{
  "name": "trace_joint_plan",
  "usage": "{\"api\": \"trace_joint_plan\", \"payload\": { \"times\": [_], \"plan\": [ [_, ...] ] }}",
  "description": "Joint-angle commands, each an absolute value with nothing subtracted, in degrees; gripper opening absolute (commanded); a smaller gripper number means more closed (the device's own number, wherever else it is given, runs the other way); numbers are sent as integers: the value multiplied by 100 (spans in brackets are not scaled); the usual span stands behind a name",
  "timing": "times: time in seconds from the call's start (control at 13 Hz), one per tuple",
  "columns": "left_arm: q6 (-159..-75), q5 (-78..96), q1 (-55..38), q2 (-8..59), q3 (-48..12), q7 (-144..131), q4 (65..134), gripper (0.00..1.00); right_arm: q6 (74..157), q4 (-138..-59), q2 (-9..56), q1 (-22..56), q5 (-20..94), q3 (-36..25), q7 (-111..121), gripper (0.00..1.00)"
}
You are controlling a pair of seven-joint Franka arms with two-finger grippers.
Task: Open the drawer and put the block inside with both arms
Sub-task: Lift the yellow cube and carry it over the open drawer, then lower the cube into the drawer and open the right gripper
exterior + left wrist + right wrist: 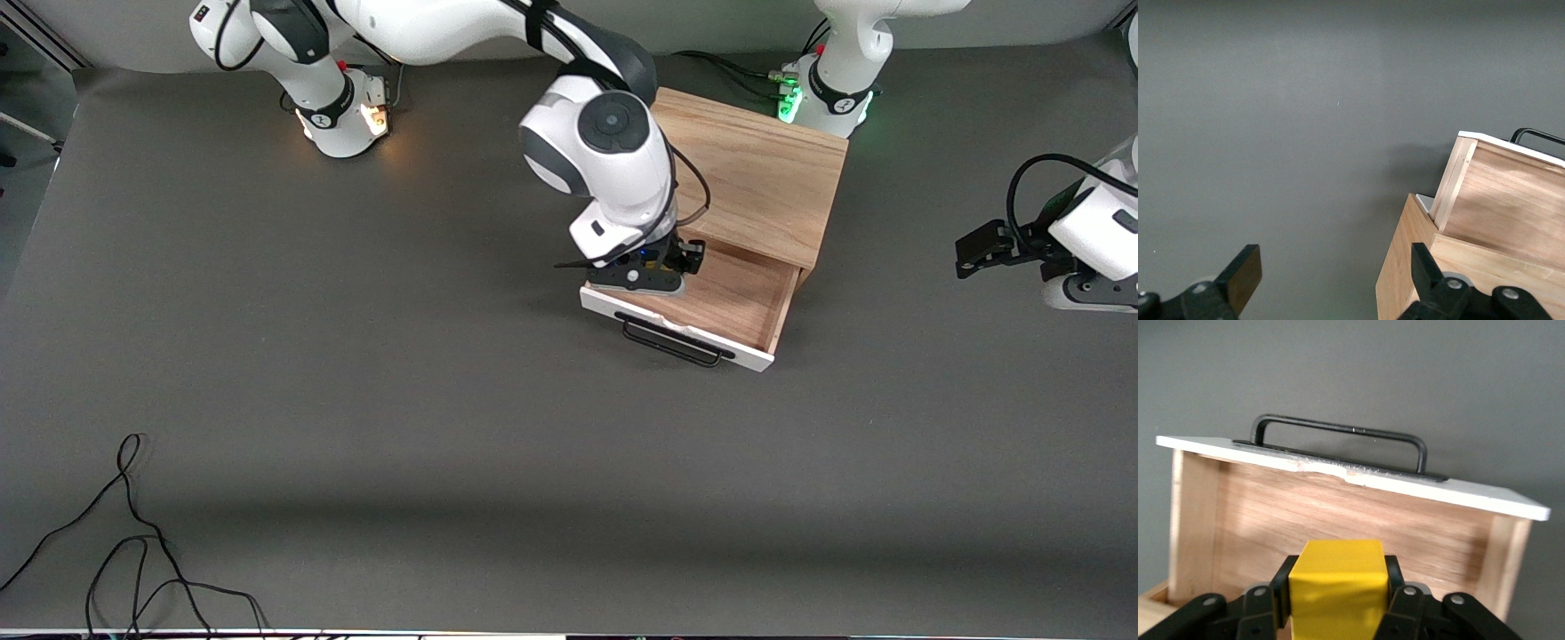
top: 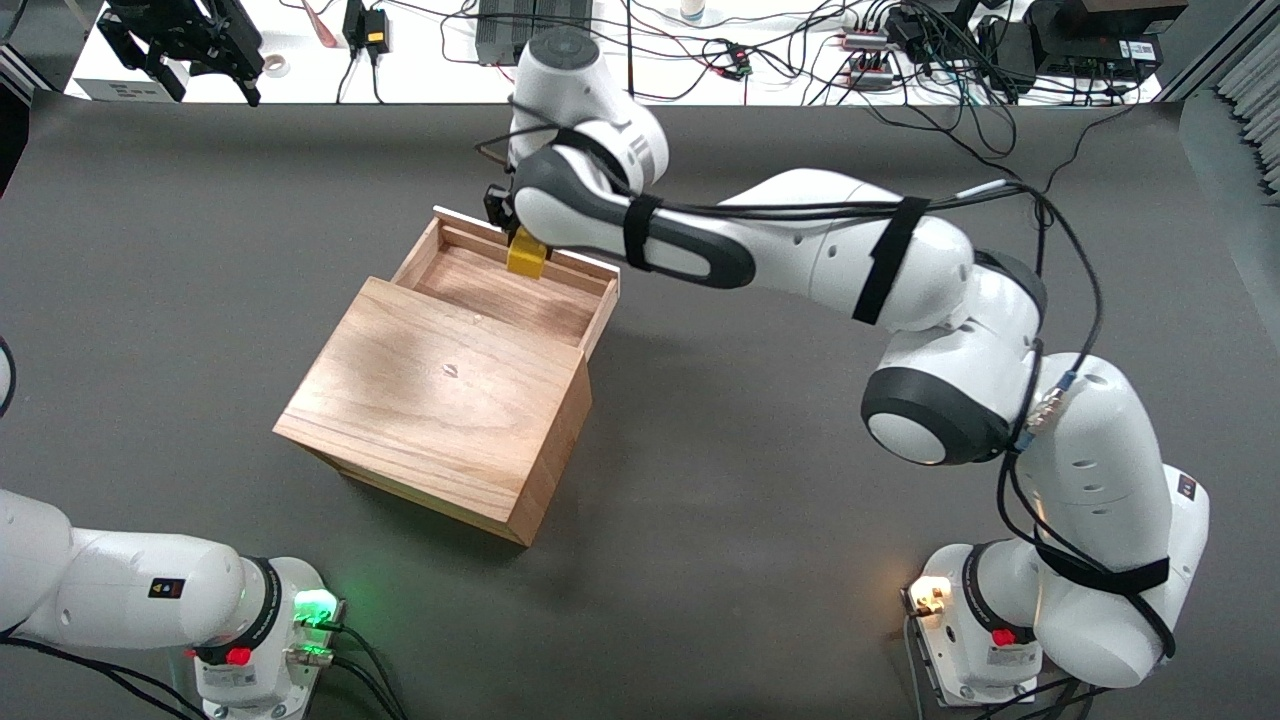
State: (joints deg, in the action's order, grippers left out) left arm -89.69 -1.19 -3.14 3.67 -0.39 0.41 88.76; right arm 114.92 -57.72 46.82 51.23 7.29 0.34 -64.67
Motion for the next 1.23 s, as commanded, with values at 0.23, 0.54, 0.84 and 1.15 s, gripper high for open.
{"api": "trace_joint_plan", "payload": {
  "times": [0.23,0.54,0.84,1.15],
  "plan": [
    [-8938,-114,-193,193,-158,105,9026,100,11593,-5590,5053,5238,721,0,-6891,11],
    [-8930,-114,-211,220,-158,105,9026,100,11593,-5599,5212,5326,695,-9,-6899,18],
    [-8930,-114,-220,220,-158,106,9026,100,11672,-5590,5317,5353,694,-9,-7216,44],
    [-8947,-114,-264,255,-167,105,9026,100,11681,-5590,5300,5361,677,-17,-7225,100]
  ]
}}
